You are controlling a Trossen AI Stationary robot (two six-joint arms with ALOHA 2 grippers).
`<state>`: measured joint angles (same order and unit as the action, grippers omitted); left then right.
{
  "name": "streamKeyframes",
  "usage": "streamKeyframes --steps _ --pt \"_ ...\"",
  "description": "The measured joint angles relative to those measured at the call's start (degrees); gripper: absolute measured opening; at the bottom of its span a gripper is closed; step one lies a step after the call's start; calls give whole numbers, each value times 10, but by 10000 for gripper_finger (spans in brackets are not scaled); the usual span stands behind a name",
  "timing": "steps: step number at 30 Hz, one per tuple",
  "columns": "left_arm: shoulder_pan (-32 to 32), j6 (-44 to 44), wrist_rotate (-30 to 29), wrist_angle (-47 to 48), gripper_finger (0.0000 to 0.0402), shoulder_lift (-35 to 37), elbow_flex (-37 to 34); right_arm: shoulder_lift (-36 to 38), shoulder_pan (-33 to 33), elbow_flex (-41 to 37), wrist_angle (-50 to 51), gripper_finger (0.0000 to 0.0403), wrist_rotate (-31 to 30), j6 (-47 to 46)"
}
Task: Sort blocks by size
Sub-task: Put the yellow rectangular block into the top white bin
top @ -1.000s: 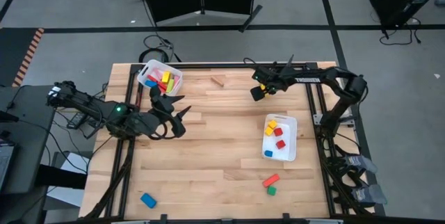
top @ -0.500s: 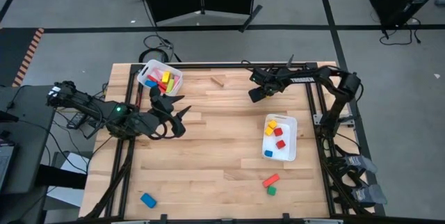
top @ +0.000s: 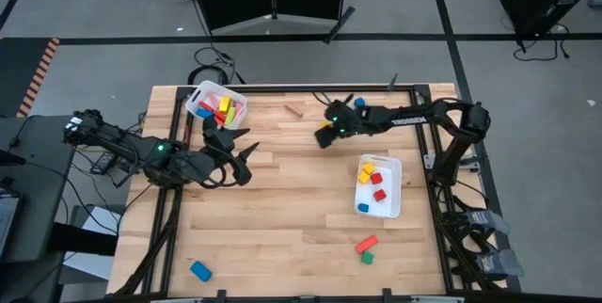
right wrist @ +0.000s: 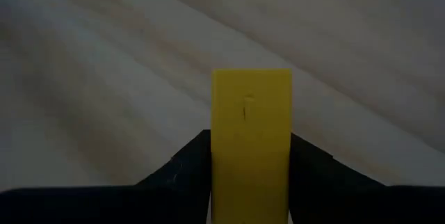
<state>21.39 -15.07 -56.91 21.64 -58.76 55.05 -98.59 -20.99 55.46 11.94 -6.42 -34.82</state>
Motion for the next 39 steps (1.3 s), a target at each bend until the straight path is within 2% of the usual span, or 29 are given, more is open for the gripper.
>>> streamKeyframes --steps 5,10,20,29,34,37,39 --pt "0 28 -2 -25 214 5 0 -13 40 10 -237 143 5 43" --pt "0 52 -3 -58 214 22 0 -79 38 97 -340 143 -4 90" --pt "0 58 -5 -72 214 66 0 -301 37 425 -353 143 54 169" --pt "0 56 -5 -71 214 86 0 -481 22 682 -308 143 61 190" --pt "0 56 -5 -69 214 86 0 -556 11 788 -276 143 75 153" --pt "0 56 -5 -69 214 86 0 -569 5 784 -303 145 96 124" --pt "0 56 -5 -68 214 86 0 -572 3 781 -303 163 108 119"
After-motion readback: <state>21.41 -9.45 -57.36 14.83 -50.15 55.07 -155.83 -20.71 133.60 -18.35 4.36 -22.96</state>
